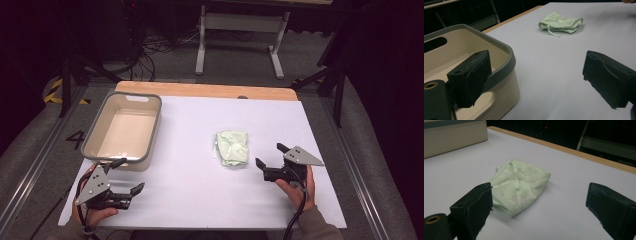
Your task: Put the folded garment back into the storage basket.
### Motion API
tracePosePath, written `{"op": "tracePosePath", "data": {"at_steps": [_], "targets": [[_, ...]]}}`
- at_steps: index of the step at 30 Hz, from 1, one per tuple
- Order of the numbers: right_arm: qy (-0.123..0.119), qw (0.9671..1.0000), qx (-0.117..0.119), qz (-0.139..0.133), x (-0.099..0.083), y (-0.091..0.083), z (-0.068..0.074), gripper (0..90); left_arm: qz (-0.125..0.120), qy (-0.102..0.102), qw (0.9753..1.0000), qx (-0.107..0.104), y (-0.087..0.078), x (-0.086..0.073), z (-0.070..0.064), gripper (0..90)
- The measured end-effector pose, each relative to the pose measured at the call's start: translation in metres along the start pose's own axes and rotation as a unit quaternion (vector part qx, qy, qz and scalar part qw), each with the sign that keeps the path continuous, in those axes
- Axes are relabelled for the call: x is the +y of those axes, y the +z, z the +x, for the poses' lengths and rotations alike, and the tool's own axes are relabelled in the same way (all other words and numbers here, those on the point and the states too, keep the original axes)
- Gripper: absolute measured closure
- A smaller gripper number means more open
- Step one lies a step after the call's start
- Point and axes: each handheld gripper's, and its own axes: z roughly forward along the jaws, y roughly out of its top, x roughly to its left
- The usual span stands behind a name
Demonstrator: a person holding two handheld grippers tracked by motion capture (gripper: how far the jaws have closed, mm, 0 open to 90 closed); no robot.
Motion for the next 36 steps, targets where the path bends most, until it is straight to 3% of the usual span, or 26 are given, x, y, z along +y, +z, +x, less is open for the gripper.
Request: {"op": "tracePosePath", "data": {"at_steps": [5,9,16,24,28,32,34,35,36], "targets": [[0.004,1.0,0.006,0.006,0.01,0.014,-0.002,6.1,0.005,0.007,1.0,0.001,0.001,0.0,0.0,9.0],[0.01,0.9998,0.007,0.015,0.017,0.029,-0.002,5.8,0.005,0.001,1.0,-0.006,0.002,-0.001,-0.001,9.0],[-0.006,0.9998,0.011,0.015,0.025,0.051,0.002,8.2,0.012,0.011,0.9998,-0.012,0.003,-0.002,-0.001,9.0],[0.01,0.9986,0.01,0.05,0.026,0.084,-0.001,6.4,0.014,0.012,0.9998,-0.011,0.003,-0.002,-0.002,8.9],[0.04,0.996,0.008,0.08,0.017,0.104,-0.006,6.3,0.017,0.015,0.9996,-0.014,0.004,-0.003,-0.002,8.8],[0.043,0.9941,0.007,0.099,0.013,0.111,-0.007,6.8,0.021,0.018,0.9995,-0.015,0.004,-0.004,-0.002,8.8],[0.062,0.9909,0.011,0.119,0.007,0.118,-0.009,9.0,0.021,0.017,0.9995,-0.017,0.004,-0.004,-0.002,8.8],[0.062,0.9909,0.011,0.119,0.007,0.118,-0.009,9.0,0.021,0.017,0.9995,-0.017,0.004,-0.004,-0.002,8.8],[0.07,0.988,0.016,0.136,0.003,0.122,-0.009,9.3,0.021,0.015,0.9995,-0.018,0.004,-0.004,-0.003,8.8]]}}
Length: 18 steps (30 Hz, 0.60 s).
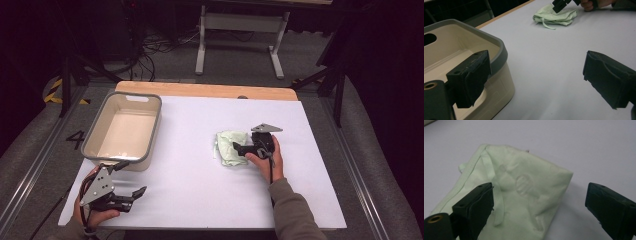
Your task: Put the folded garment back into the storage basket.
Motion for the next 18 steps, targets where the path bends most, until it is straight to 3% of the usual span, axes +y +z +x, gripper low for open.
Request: {"op": "tracePosePath", "data": {"at_steps": [2,4,12,18], "targets": [[0.002,0.9999,0.01,0.01,-0.001,0.002,0.0,9.5,0.004,0.004,1.0,-0.001,0.001,0.0,0.0,8.8],[-0.004,0.9996,0.003,0.028,-0.001,0.006,0.003,10.2,0.006,0.007,1.0,-0.001,0.003,0.0,0.0,8.8],[-0.003,0.999,0.0,0.044,0.0,0.009,0.006,9.3,0.01,0.006,0.9999,-0.004,0.004,0.0,0.0,8.9],[-0.002,0.999,0.011,0.044,0.0,0.006,0.011,24.8,0.014,0.002,0.9999,-0.004,0.005,-0.001,0.001,8.7]]}}
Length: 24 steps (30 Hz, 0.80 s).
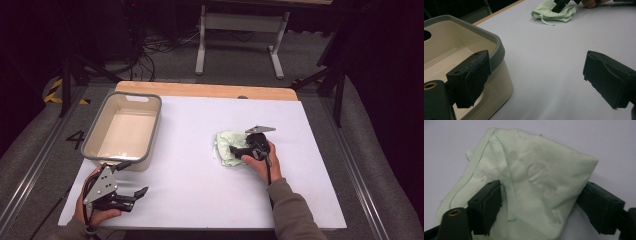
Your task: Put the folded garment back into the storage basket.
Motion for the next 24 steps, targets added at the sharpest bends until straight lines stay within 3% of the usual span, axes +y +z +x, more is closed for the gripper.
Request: {"op": "tracePosePath", "data": {"at_steps": [1,3,4,5,6,9,10,12,17,24], "targets": [[0.0,1.0,0.0,0.0,0.0,0.0,0.0,24.8,0.001,0.003,1.0,0.003,-0.001,0.0,0.001,8.7],[0.0,1.0,0.008,0.0,0.0,-0.001,0.001,30.5,-0.001,-0.002,1.0,0.002,-0.001,0.0,0.002,8.7],[-0.001,0.9999,0.015,0.0,0.0,-0.002,0.002,38.9,-0.001,-0.001,1.0,0.005,-0.001,0.0,0.002,8.7],[-0.001,0.9999,0.015,0.0,0.0,-0.002,0.002,38.9,-0.002,-0.004,1.0,0.003,-0.001,-0.001,0.002,8.7],[0.0,0.9995,0.032,-0.001,0.0,-0.003,0.003,51.8,-0.001,-0.002,1.0,0.005,-0.002,0.0,0.002,8.9],[0.007,0.9986,0.052,-0.004,-0.001,-0.003,0.003,59.6,0.004,0.0,1.0,0.001,-0.001,0.0,0.001,9.2],[0.014,0.9974,0.07,-0.006,-0.002,-0.003,0.002,66.7,0.003,0.0,1.0,0.001,-0.001,0.0,0.001,9.1],[0.019,0.9965,0.081,-0.007,-0.003,-0.003,0.0,70.0,0.003,0.0,1.0,0.004,-0.002,0.0,0.003,9.1],[0.012,0.9966,0.081,-0.012,-0.003,-0.005,0.001,74.0,0.007,0.001,0.9999,0.009,-0.002,0.0,0.003,9.6],[0.015,0.9949,0.089,-0.046,-0.002,-0.014,0.001,76.8,-0.003,-0.003,0.9999,0.01,-0.006,0.0,0.003,9.9]]}}
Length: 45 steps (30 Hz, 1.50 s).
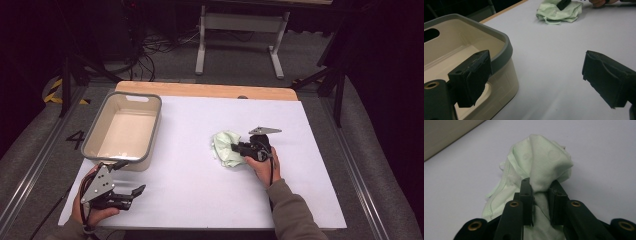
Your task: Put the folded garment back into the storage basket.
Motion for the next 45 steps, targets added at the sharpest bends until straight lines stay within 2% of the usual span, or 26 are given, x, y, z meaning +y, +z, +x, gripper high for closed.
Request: {"op": "tracePosePath", "data": {"at_steps": [3,9,10,18,23,24,33,45], "targets": [[0.0,0.9998,0.002,-0.02,0.001,-0.005,0.0,77.4,0.001,0.004,1.0,0.002,-0.001,0.0,0.0,9.9],[0.006,0.9992,0.003,-0.041,0.0,-0.009,-0.001,77.7,0.001,0.0,1.0,0.004,-0.001,0.0,0.0,10.0],[0.005,0.9985,0.005,-0.053,0.0,-0.012,-0.001,77.7,0.001,0.001,1.0,0.004,-0.002,0.0,0.0,10.0],[-0.005,0.9962,0.011,-0.086,0.001,-0.021,0.001,77.8,-0.002,0.001,1.0,0.003,-0.003,0.0,0.0,10.0],[-0.011,0.9943,0.009,-0.105,0.003,-0.032,0.002,77.8,-0.002,0.003,1.0,0.007,-0.004,-0.001,0.001,10.0],[-0.014,0.9932,0.007,-0.116,0.005,-0.037,0.003,77.8,-0.003,0.001,1.0,0.006,-0.003,-0.001,0.001,10.0],[-0.016,0.9881,0.005,-0.153,0.011,-0.055,0.006,77.8,-0.004,0.004,1.0,0.007,-0.003,0.0,0.0,9.9],[-0.012,0.9837,0.004,-0.179,0.015,-0.065,0.01,77.8,-0.005,0.005,0.9999,0.01,-0.004,0.0,0.0,9.9]]}}
